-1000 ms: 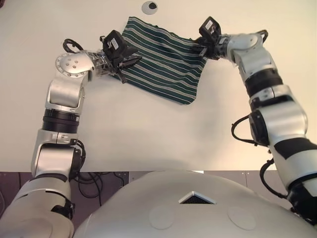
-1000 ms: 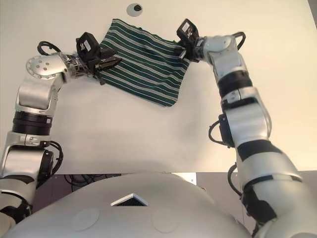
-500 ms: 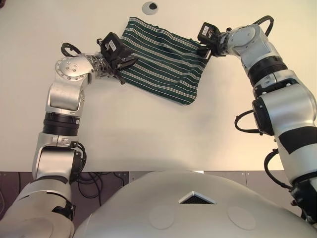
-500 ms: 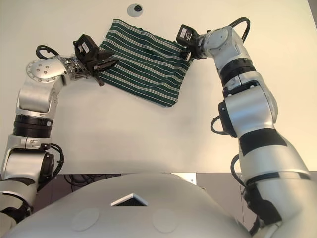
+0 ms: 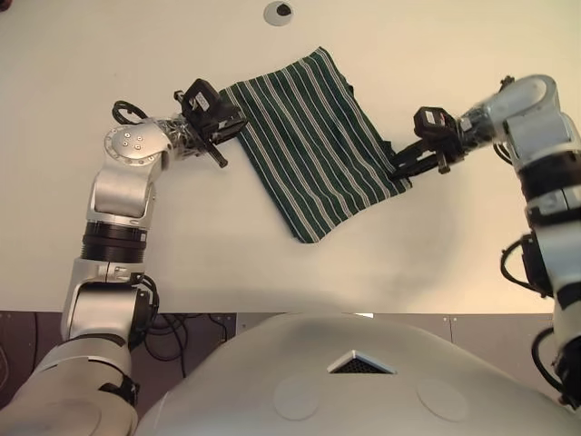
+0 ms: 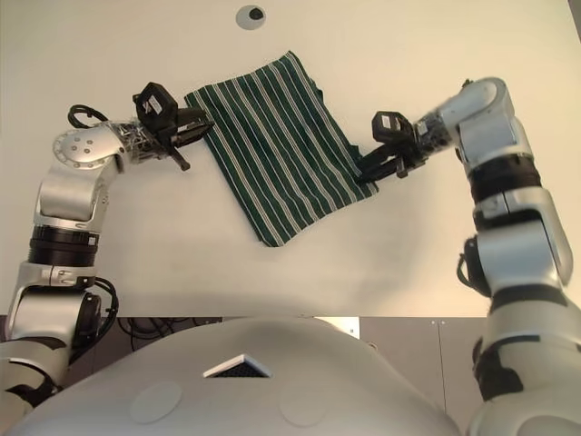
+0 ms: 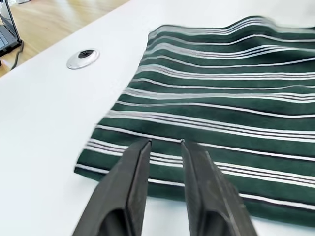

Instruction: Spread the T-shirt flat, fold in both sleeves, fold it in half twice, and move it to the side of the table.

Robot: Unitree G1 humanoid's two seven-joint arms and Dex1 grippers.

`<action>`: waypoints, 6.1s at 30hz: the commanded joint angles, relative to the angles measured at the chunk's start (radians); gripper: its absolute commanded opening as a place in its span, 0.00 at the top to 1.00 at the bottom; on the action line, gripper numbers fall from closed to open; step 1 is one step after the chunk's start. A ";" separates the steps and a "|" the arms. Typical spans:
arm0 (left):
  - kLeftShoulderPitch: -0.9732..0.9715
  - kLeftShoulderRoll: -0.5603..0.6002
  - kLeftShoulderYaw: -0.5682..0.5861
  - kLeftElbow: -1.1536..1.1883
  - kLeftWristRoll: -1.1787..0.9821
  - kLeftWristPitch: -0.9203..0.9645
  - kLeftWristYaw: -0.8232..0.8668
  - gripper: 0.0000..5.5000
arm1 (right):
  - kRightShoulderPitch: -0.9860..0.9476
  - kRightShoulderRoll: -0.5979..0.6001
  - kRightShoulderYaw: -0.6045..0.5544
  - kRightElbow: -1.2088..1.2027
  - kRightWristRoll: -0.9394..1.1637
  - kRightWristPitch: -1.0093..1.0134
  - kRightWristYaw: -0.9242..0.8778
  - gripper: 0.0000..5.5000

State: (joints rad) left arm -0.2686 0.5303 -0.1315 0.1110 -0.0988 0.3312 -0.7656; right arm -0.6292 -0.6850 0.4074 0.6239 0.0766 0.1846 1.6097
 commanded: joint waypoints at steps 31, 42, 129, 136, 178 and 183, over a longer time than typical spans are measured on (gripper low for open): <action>0.316 -0.111 0.374 -0.409 -0.502 0.439 0.260 0.72 | 0.487 0.322 -0.587 -0.934 0.566 1.113 -1.008 0.65; 0.420 -0.126 0.464 -0.455 -0.707 0.872 0.418 0.61 | 0.567 0.490 -0.650 -0.984 0.560 1.362 -1.232 0.55; -0.359 -0.233 0.289 0.429 -0.507 0.632 0.372 0.99 | -0.091 0.372 -0.463 -0.063 0.398 0.849 -1.066 1.00; -0.500 -0.315 0.373 0.680 -0.471 0.458 0.417 0.77 | -0.168 0.450 -0.578 0.095 0.397 0.747 -1.168 0.82; 0.021 -0.258 0.039 -0.172 -0.324 0.344 0.247 0.75 | -0.273 0.511 -0.312 0.364 0.101 0.285 -0.866 0.80; -0.022 -0.300 0.032 -0.057 -0.283 0.279 0.254 0.75 | -0.296 0.531 -0.335 0.465 0.044 0.125 -0.999 0.80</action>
State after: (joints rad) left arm -0.2624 0.2361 -0.0963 0.0370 -0.3946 0.6279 -0.5125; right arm -0.8912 -0.1623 0.0836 1.0616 0.1463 0.3753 0.6525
